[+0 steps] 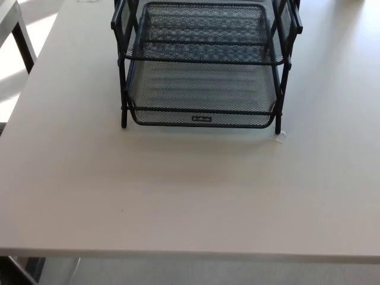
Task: The robot uses its right hand to grab the drawer kept on the middle of the desk and pull it out towards the robot
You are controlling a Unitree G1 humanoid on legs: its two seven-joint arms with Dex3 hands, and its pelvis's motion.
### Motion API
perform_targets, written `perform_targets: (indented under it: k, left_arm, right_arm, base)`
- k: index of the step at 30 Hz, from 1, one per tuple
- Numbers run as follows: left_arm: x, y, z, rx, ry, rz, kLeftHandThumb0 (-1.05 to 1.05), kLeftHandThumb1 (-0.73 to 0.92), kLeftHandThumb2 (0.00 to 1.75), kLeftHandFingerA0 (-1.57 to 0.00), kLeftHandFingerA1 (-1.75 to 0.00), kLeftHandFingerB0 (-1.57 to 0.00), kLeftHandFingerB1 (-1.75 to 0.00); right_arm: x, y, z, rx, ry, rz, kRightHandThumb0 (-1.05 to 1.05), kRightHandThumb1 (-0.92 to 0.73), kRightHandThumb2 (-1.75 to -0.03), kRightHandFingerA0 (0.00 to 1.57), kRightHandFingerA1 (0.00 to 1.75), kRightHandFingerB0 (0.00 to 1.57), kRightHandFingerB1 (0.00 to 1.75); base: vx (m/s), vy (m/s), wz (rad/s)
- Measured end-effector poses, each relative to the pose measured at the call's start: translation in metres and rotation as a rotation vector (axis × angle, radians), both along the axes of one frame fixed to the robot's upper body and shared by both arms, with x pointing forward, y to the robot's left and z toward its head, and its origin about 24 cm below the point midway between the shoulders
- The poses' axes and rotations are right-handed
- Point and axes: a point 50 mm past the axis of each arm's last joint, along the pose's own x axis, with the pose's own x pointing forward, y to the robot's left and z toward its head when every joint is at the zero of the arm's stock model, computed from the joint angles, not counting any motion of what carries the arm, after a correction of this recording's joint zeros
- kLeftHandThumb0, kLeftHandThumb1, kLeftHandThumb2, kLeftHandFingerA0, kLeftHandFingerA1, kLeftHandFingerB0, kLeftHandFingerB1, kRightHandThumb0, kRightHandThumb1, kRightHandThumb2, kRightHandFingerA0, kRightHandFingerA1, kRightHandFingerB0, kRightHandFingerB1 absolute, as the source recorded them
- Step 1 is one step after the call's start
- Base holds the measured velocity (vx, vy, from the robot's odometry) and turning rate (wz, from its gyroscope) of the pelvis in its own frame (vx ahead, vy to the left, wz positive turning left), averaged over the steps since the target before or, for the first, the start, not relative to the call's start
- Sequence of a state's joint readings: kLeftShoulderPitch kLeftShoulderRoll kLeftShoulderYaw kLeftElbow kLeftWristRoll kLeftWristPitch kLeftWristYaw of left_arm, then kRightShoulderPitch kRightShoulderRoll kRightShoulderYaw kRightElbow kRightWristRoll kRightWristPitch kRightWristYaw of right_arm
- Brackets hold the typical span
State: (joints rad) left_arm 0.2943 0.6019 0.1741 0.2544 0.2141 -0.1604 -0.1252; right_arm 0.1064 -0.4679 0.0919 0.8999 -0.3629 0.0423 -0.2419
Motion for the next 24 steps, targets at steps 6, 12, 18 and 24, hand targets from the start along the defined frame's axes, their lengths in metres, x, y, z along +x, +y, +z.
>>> perform_targets:
  k: [6,12,18,24]
  left_arm:
    - [0.009,-0.012,0.041,0.105,-0.062,-0.204,-0.29,0.58,0.58,-0.79,-0.89,-0.80,-0.57]
    - [0.010,-0.022,0.056,0.142,-0.067,-0.323,-0.29,0.58,0.57,-0.78,-0.86,-0.79,-0.58]
    - [0.009,-0.023,0.056,0.140,-0.053,-0.336,-0.28,0.58,0.57,-0.79,-0.87,-0.79,-0.58]
    - [0.009,-0.023,0.057,0.139,-0.046,-0.348,-0.29,0.58,0.57,-0.78,-0.85,-0.78,-0.57]
  right_arm:
    - [0.007,-0.022,0.030,-0.157,-0.093,0.042,-0.62,-0.69,-0.61,0.36,0.55,0.29,0.30]
    - [0.009,-0.053,0.080,-0.317,-0.159,0.040,-0.62,-0.72,-0.62,0.41,0.51,0.29,0.30]
    - [0.012,-0.077,0.113,-0.378,-0.170,-0.037,-0.60,-0.66,-0.60,0.39,0.49,0.28,0.30]
    - [0.014,-0.106,0.153,-0.430,-0.165,-0.141,-0.59,-0.63,-0.59,0.24,0.45,0.30,0.30]
  base:
    - [0.00,0.000,0.00]
    - [0.00,0.000,0.00]
    - [0.00,0.000,0.00]
    - [0.00,0.000,0.00]
